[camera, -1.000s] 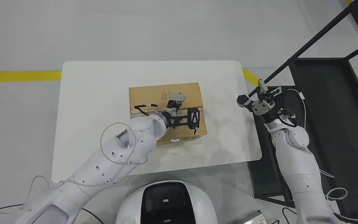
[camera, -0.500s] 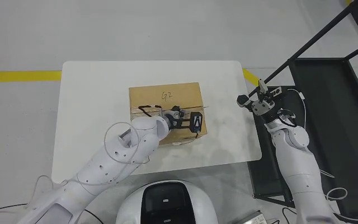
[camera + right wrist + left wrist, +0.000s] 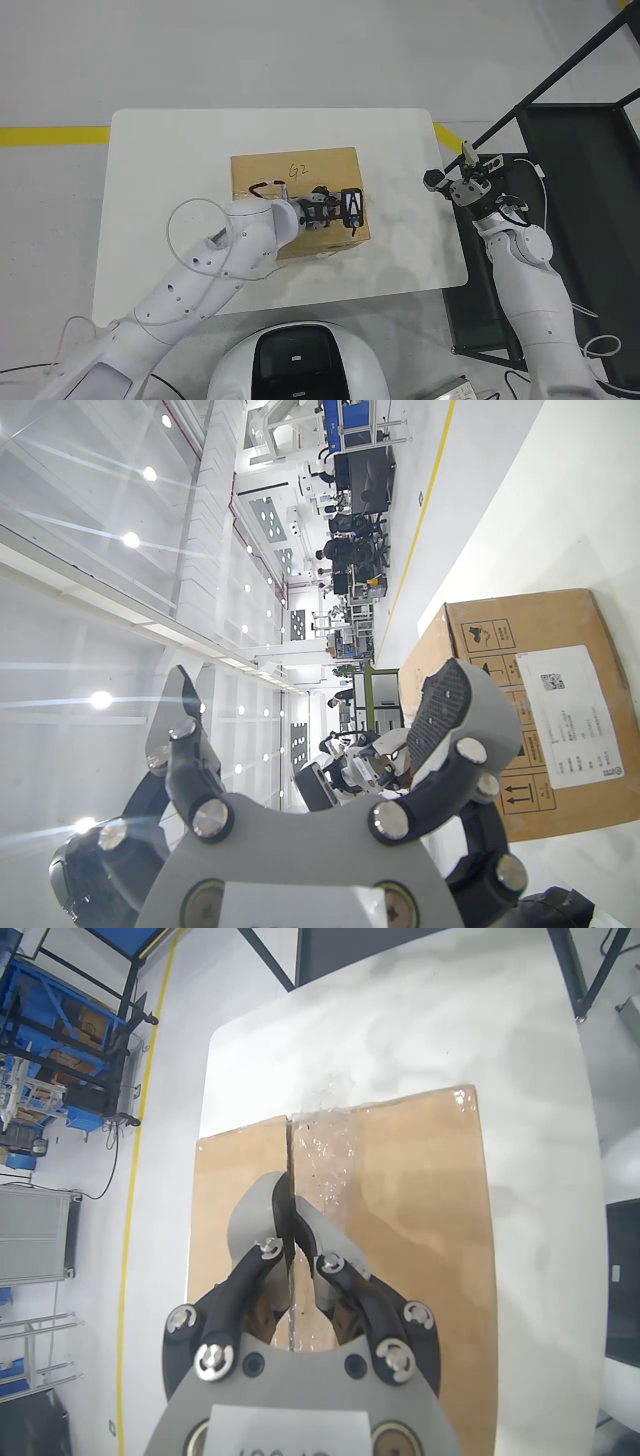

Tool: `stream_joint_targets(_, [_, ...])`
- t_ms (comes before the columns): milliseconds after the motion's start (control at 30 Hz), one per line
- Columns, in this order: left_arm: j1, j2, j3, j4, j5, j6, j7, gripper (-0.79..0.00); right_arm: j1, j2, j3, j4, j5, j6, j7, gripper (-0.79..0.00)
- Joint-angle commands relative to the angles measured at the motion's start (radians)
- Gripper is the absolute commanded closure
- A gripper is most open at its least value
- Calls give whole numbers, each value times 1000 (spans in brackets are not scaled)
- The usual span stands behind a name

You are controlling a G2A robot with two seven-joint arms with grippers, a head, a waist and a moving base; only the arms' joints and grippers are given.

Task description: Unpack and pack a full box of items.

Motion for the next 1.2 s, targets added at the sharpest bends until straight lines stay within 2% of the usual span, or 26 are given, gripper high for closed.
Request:
stream_joint_targets(0, [4, -1, -13, 1, -55, -25, -18, 0, 0, 0, 0, 0, 0, 0, 0, -785])
stream_joint_targets(33, [4, -2, -17, 1, -84, -46, -32, -80, 0, 0, 0, 0, 0, 0, 0, -785])
stream_joint_targets(67, [2, -3, -21, -2, -105, -59, -46, -317, 0, 0, 0, 0, 0, 0, 0, -785])
stream_joint_targets(100, [2, -3, -24, -5, -119, -67, -60, -739, 0, 0, 0, 0, 0, 0, 0, -785])
stream_joint_targets(133, [3, -4, -25, -7, -128, -74, -73, -785, 0, 0, 0, 0, 0, 0, 0, -785])
stream_joint_targets(367, [-5, -12, -2, 0, -114, -90, -134, -785, 0, 0, 0, 0, 0, 0, 0, -785])
stream_joint_targets(400, [-7, -14, 4, 4, -104, -87, -139, -763, 0, 0, 0, 0, 0, 0, 0, -785])
stream_joint_targets(500, [-14, -21, 18, 21, -87, -74, -138, -539, 0, 0, 0, 0, 0, 0, 0, -785])
stream_joint_targets(633, [-24, -30, 32, 40, -56, -48, -132, -508, 0, 0, 0, 0, 0, 0, 0, -785])
stream_joint_targets(700, [-28, -34, 37, 47, -40, -38, -128, -440, 0, 0, 0, 0, 0, 0, 0, -785])
stream_joint_targets(800, [-30, -38, 41, 54, -22, -25, -123, -391, 0, 0, 0, 0, 0, 0, 0, -785])
stream_joint_targets(1167, [-30, -48, 37, 66, 13, -9, -120, -323, 0, 0, 0, 0, 0, 0, 0, -785])
